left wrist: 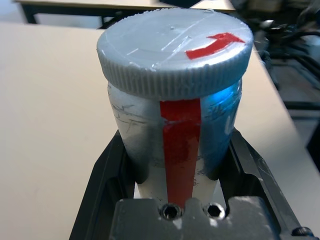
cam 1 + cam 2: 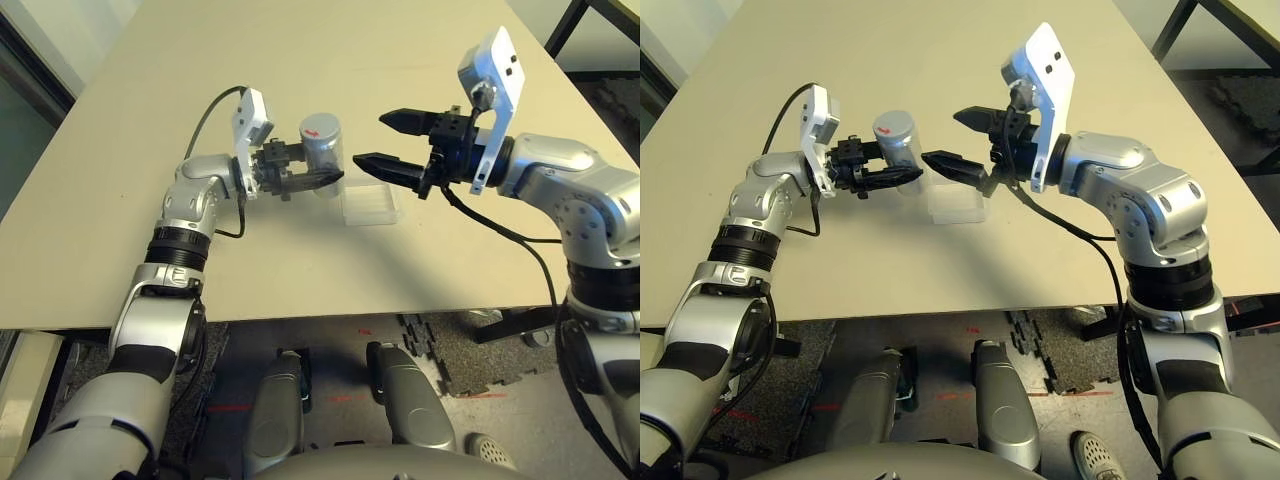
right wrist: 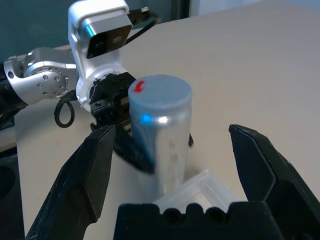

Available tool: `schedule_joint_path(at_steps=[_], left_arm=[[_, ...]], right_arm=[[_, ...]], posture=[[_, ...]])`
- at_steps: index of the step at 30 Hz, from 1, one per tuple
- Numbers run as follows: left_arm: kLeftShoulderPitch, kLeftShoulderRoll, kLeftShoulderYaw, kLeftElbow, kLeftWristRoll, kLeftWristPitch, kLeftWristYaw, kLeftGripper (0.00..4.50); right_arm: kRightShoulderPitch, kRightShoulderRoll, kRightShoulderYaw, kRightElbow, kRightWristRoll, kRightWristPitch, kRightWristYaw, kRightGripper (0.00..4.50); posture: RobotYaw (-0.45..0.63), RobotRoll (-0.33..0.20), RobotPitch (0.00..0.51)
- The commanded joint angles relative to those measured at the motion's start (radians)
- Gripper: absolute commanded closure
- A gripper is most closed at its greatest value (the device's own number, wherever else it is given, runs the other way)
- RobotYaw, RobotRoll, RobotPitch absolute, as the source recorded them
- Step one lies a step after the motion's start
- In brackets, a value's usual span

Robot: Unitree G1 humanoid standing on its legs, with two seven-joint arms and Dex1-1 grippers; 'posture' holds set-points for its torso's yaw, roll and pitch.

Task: Pour the medicine from the bottle into the box.

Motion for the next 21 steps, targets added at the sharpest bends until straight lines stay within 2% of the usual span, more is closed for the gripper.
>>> schedule_joint_path(at_steps=[1,17,20,21], left_arm=[[-0.013,-0.001,-0.028,-0.036,0.003,0.003,-0.034,2.07],[0.001,-0.009,-0.037,-0.059,0.013,0.000,-0.017,2.07],[0.006,-0.011,-0.039,-0.057,0.016,-0.002,-0.011,2.07],[0.007,-0.011,-0.041,-0.055,0.017,-0.002,-0.010,2.07]], right_arm=[[-0.025,0.019,0.027,0.019,-0.021,-0.020,0.016,0.00],[-0.062,0.094,0.038,0.051,-0.070,-0.028,-0.005,0.00],[-0.063,0.109,0.032,0.046,-0.066,-0.018,-0.020,0.62],[-0.064,0.114,0.031,0.044,-0.064,-0.016,-0.023,0.95]], posture=[[-0.19,0.000,0.147],[-0.17,0.000,0.140],[-0.17,0.000,0.143],[-0.17,0.000,0.145]])
